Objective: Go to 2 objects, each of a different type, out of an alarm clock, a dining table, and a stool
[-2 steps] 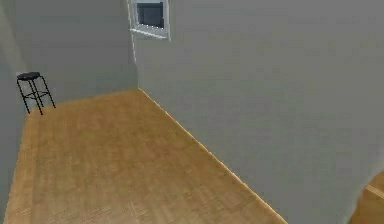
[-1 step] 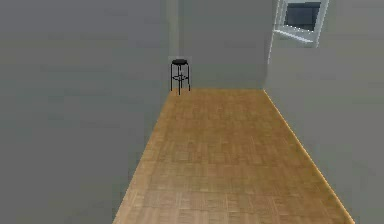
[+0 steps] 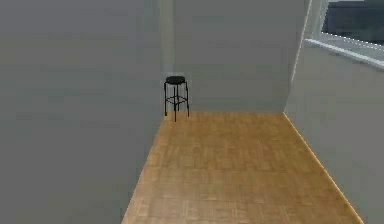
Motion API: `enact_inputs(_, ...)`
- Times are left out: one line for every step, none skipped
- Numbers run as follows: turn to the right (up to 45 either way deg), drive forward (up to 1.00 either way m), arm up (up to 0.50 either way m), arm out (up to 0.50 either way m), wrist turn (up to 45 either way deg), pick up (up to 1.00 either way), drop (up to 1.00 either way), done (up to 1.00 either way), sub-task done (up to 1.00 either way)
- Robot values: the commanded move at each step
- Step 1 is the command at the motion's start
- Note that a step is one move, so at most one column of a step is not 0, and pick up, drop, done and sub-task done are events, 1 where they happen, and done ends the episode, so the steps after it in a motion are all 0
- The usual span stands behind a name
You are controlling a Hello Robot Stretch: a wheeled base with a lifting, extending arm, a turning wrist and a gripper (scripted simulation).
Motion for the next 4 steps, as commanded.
enact_inputs(0.0,1.0,0.0,0.0,0.0,0.0,0.0,0.0,0.0)
enact_inputs(0.0,0.7,0.0,0.0,0.0,0.0,0.0,0.0,0.0)
enact_inputs(-12.0,0.0,0.0,0.0,0.0,0.0,0.0,0.0,0.0)
enact_inputs(0.0,0.0,0.0,0.0,0.0,0.0,0.0,1.0,0.0)
